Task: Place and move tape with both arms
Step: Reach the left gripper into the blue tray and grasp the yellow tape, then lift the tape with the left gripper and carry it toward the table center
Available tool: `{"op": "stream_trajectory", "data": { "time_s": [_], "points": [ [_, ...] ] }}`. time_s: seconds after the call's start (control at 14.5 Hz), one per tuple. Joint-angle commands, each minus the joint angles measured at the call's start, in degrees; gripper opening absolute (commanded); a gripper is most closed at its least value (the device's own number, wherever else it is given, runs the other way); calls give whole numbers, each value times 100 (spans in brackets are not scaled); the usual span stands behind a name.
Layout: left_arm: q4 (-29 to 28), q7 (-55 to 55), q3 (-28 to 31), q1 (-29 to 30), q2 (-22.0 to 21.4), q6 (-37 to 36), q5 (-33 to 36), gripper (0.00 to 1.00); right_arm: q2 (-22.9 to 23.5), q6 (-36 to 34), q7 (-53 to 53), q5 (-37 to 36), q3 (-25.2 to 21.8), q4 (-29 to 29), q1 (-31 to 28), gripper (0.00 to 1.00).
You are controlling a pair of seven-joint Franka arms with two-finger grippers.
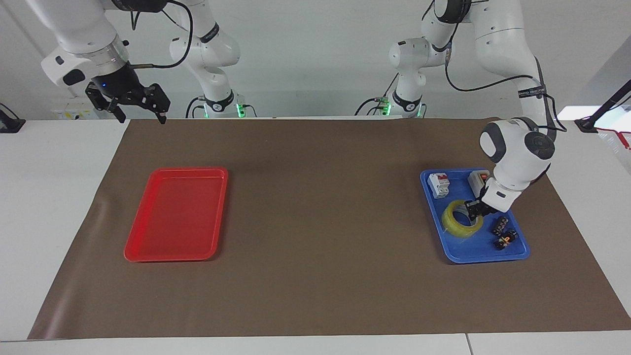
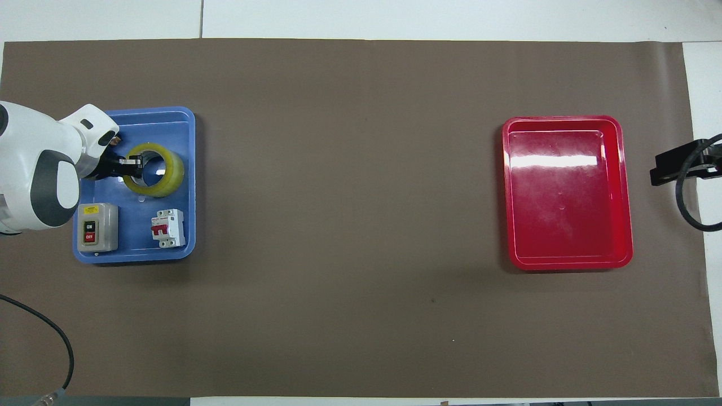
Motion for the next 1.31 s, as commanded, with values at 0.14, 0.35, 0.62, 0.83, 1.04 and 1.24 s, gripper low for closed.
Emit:
{"op": "stream_trajectory", "data": {
  "time_s": [0.14, 0.35, 0.62, 0.83, 1.04, 1.24],
  "points": [
    [253, -81, 16, -64, -352, -507, -67, 0, -119, -22, 35, 44, 40, -137, -70, 100],
    [561, -554, 16, -379, -519, -1088, -59, 0, -119, -22, 35, 44, 40, -137, -70, 100],
    [544, -2116, 8, -1388, -572, -1072, 37, 0, -119, -22, 35, 44, 40, -137, -70, 100],
    [509, -3224, 8, -2188, -546, -1002, 178, 0, -119, -22, 35, 44, 40, -137, -70, 100],
    [421, -4105, 7, -2786, -485, -695, 319, 0, -119, -22, 53, 44, 40, -137, -70, 100],
    [421, -4492, 7, -3209, -362, -615, 319, 0, -102, 162, 62, 44, 23, -111, -79, 100]
  ]
}}
